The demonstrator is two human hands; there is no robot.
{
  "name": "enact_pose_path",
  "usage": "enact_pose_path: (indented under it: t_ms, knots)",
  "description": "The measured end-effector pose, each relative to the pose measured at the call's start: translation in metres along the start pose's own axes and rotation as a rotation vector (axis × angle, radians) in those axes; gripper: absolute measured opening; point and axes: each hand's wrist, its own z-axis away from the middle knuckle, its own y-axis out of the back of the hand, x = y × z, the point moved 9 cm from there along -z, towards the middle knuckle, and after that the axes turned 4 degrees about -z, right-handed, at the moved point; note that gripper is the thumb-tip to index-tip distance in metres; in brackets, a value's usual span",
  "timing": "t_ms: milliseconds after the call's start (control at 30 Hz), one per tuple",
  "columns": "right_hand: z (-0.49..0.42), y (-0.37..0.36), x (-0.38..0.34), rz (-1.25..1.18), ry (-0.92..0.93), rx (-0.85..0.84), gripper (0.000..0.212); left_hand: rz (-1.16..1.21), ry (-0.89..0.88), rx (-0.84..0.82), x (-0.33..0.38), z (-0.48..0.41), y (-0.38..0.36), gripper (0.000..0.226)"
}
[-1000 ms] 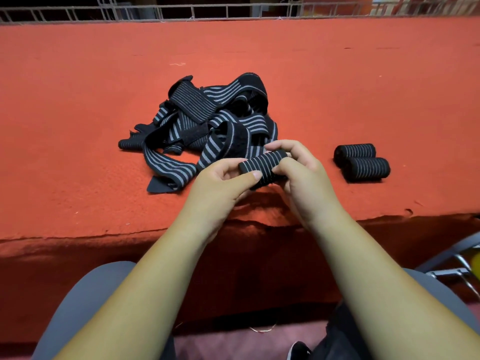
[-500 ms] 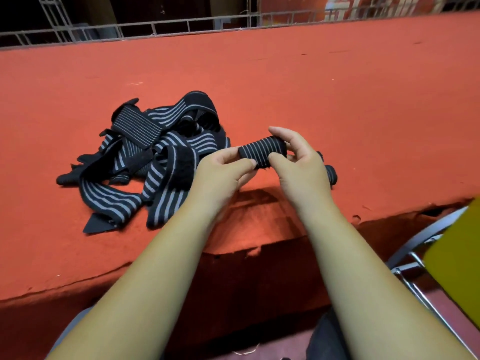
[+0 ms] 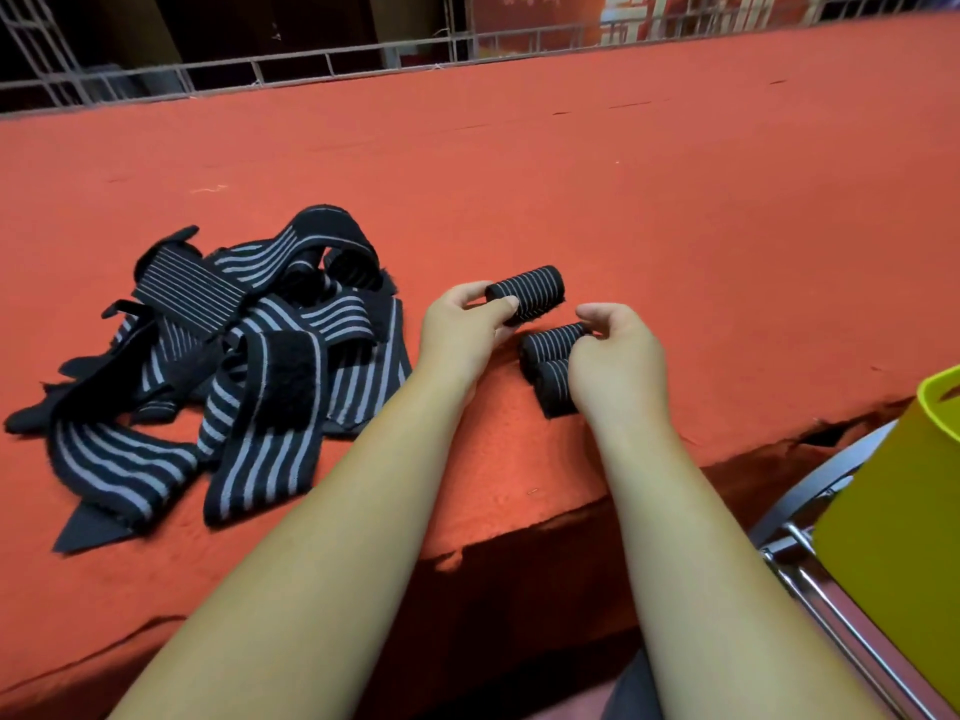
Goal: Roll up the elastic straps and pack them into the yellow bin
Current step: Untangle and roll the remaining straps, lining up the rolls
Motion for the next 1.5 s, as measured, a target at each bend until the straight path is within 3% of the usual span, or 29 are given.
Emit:
enact_pose_path:
  t_ms: [333,500,600,733,900,1133,1267,1500]
  knots:
    - [-0.003,-0.010,0.003,0.104,0.021,-0.066,0.045,-0.425,-0.111,-0.071,-0.020,-0.006,-0.003,0.013]
    - [0.000,-0.013,0.002,0.141,0.031,-0.077,0.045,-0.450,-0.043,-0.067,-0.023,-0.006,-0.001,0.012]
    - [0.002,-0.011,0.000,0.142,0.029,-0.081,0.044,-0.468,-0.028,-0.110,-0.022,-0.001,-0.003,0.018]
    - [0.008,-0.009,-0.007,0.068,0.042,-0.048,0.040,-0.578,0.011,-0.127,-0.026,0.002,0.002,0.043]
    - [0.020,-0.027,-0.020,0.037,0.063,-0.035,0.038,-0.648,0.057,-0.116,-0.002,0.039,0.029,0.036]
    - [0.061,-0.084,-0.046,-0.108,0.049,-0.171,0.036,-0.547,-0.012,-0.031,0.029,0.085,0.105,0.038]
    - [0.078,-0.115,-0.047,-0.273,-0.071,-0.222,0.033,-0.530,-0.046,0.076,0.052,0.104,0.159,0.038]
    - [0.109,-0.167,-0.067,-0.361,-0.045,-0.342,0.033,-0.498,-0.087,0.305,0.080,0.112,0.250,0.035]
